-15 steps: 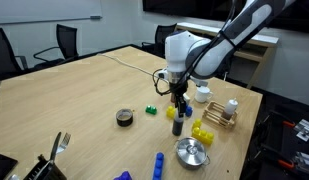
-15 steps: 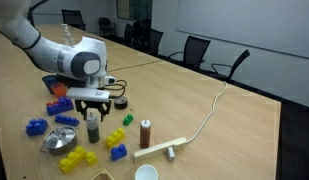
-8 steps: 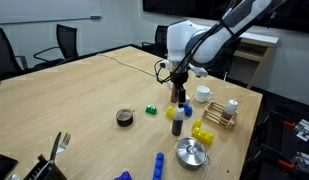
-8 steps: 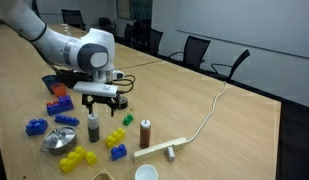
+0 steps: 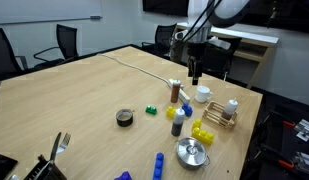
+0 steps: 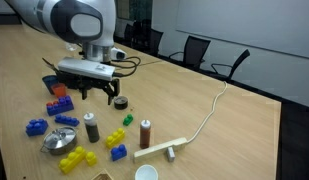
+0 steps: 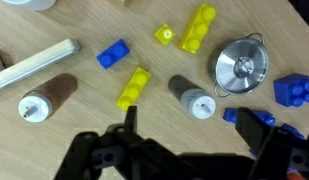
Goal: Pick up the bottle with the black fluid from the tray and put it on the table
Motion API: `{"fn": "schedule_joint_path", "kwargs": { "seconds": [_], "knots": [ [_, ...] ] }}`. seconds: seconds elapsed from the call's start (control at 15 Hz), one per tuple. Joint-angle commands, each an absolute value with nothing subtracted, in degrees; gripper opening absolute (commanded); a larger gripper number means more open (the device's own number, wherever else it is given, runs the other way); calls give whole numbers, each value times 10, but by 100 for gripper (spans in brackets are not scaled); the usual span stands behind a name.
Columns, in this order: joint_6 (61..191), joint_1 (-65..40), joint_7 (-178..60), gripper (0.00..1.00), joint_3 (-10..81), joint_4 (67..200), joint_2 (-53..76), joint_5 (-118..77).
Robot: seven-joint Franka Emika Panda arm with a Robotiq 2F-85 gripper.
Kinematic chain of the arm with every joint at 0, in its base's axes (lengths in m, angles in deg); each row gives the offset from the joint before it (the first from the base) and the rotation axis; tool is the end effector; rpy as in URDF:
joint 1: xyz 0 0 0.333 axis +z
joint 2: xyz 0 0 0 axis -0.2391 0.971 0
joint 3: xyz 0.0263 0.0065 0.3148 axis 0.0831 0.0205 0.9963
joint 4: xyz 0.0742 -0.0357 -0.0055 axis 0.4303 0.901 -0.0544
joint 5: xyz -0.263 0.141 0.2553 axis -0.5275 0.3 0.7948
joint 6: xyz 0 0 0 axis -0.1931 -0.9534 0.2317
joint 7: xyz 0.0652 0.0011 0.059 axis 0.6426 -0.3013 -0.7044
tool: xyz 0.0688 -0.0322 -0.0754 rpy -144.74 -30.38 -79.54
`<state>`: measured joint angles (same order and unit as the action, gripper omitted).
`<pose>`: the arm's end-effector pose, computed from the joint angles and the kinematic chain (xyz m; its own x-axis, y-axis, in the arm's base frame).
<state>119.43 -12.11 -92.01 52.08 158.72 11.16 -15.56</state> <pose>0.5603 0.1415 0.2961 0.7486 0.6614 -0.0469 0.6532 -0.7478 -0.1192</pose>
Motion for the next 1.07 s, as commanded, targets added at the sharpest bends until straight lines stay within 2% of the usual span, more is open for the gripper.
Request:
{"fn": "schedule_joint_path", "kwargs": {
  "seconds": [0.0, 0.27, 0.33, 1.0],
  "knots": [
    [1164, -144, -957, 100, 500, 1691, -7, -109],
    [1119, -157, -985, 100, 426, 1791, -123, -107],
    [1121, -142, -969, 100, 426, 1750, -80, -122],
    [1121, -132, -968, 100, 416, 1756, -82, -123]
  ]
}}
